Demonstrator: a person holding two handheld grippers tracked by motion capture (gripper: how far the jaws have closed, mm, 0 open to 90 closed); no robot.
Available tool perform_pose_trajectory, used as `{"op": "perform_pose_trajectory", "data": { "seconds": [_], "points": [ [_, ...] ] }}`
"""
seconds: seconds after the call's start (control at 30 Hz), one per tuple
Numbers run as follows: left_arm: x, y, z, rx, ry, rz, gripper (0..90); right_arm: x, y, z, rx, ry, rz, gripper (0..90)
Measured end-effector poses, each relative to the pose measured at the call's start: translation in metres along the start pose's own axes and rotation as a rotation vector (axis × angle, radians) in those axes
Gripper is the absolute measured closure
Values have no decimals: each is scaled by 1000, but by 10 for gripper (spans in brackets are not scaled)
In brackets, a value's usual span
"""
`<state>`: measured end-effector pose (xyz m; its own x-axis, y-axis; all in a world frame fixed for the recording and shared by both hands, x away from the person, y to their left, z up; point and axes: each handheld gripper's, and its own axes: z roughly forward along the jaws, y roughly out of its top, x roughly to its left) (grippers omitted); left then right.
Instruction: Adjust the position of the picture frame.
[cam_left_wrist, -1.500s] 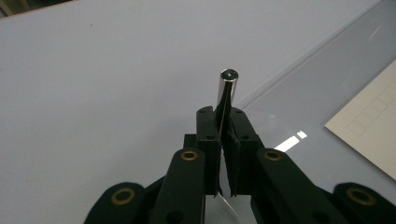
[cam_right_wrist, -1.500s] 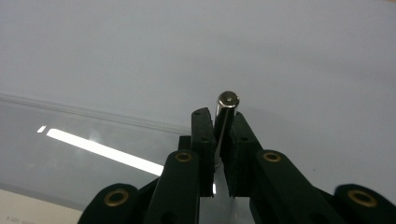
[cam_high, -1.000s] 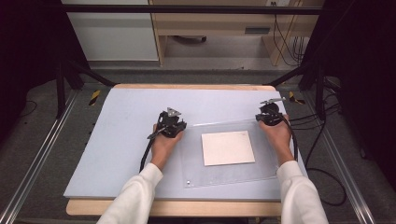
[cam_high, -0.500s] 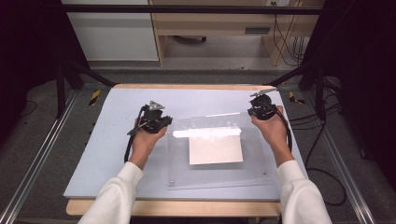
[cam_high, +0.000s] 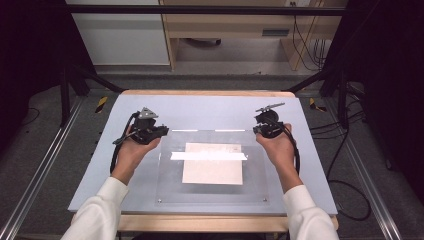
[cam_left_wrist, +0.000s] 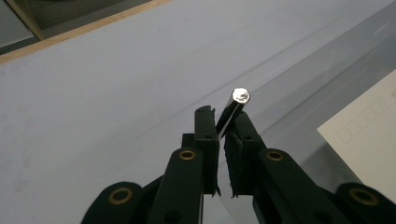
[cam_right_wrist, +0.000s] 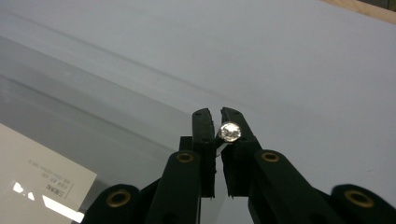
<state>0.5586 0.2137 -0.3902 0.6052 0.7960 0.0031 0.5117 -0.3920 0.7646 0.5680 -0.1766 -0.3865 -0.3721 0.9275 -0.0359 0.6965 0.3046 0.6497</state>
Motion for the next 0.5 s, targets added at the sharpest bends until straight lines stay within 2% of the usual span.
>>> {"op": "perform_pose_trajectory", "data": {
  "seconds": [0.3,0.5],
  "points": [
    [6,-11,7,23,-16,-14,829,9,-9,7,16,2,-12,851],
    [12,-19,18,35,-9,-34,826,11,-12,20,30,9,-23,848]
  ]
}}
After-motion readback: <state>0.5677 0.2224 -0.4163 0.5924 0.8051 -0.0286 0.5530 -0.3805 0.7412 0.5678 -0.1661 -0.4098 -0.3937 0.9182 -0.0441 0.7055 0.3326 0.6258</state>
